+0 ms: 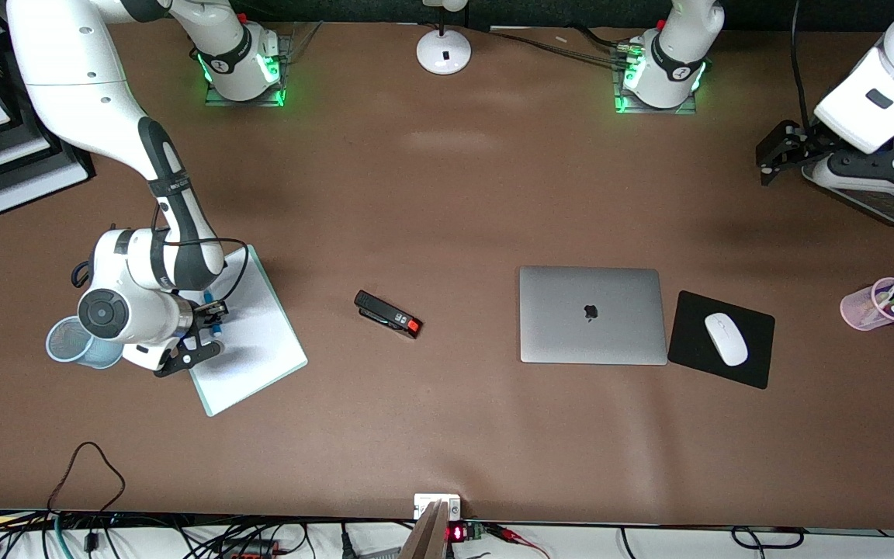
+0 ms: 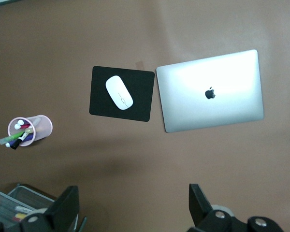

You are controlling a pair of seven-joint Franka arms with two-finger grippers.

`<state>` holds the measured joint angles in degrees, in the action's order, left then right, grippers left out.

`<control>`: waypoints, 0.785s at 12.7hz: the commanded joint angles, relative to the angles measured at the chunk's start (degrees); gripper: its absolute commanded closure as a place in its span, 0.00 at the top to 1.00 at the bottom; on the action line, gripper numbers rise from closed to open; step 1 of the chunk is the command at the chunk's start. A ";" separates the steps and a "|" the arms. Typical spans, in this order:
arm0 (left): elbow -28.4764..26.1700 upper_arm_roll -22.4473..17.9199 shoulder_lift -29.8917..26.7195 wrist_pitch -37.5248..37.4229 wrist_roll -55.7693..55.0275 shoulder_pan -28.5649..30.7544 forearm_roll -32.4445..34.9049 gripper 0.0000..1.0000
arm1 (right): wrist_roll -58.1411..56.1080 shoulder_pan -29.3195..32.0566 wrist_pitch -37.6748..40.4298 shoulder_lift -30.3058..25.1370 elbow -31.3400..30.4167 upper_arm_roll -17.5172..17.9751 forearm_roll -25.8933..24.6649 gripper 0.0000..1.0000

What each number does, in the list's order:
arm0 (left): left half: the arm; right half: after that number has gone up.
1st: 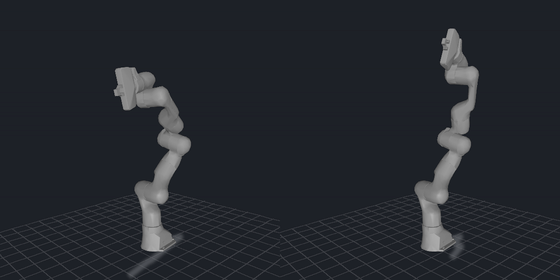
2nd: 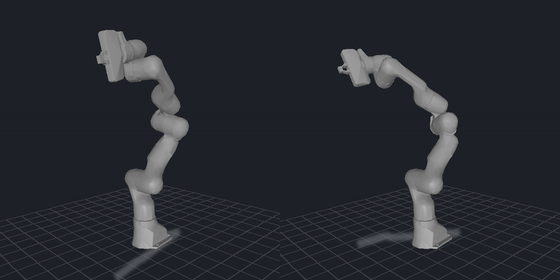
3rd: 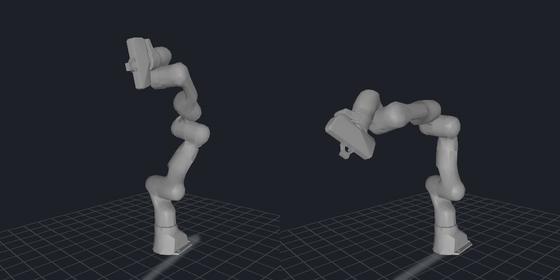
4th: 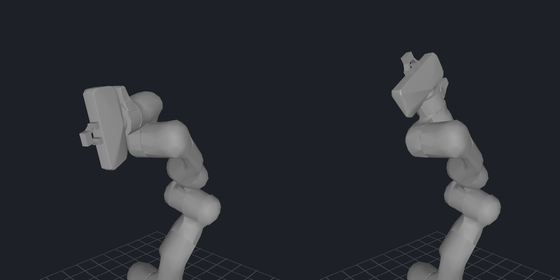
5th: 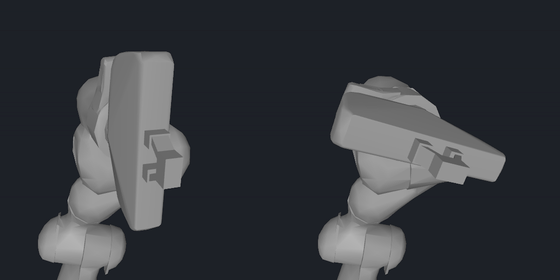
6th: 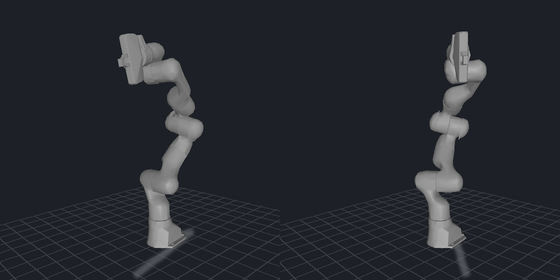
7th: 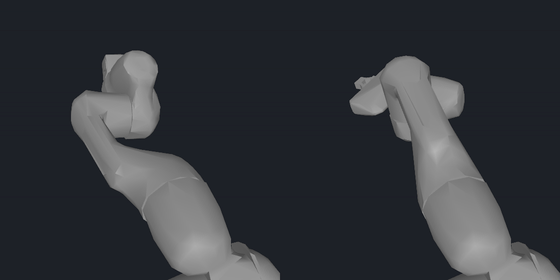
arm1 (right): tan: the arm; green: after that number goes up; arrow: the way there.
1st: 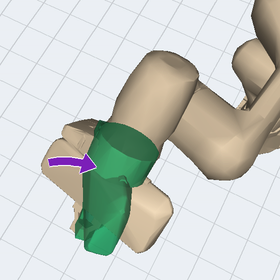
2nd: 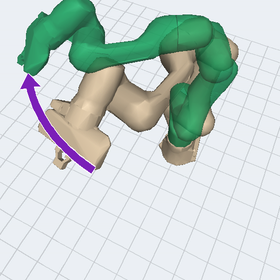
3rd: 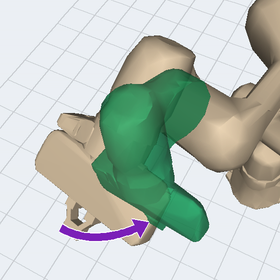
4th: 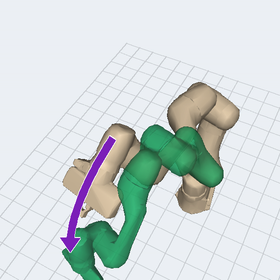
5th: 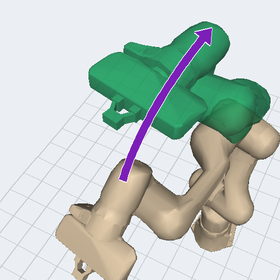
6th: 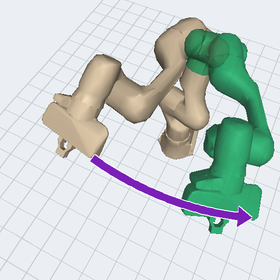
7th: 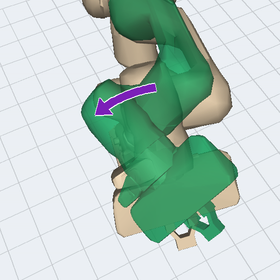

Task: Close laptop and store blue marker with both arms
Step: 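Raise the left gripper away while the right gripper lifts the blue marker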

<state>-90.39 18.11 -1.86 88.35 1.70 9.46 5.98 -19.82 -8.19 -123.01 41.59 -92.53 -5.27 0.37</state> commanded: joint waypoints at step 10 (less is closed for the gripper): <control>-3.64 -12.40 -5.17 -2.22 3.84 -10.60 -4.22 1.00 | 0.04 0.28 -0.48 -4.84 2.18 0.08 0.69 0.01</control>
<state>-90.91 6.85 -4.57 85.98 4.22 0.07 3.14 -19.81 -8.11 -123.72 39.22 -89.75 -5.34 0.40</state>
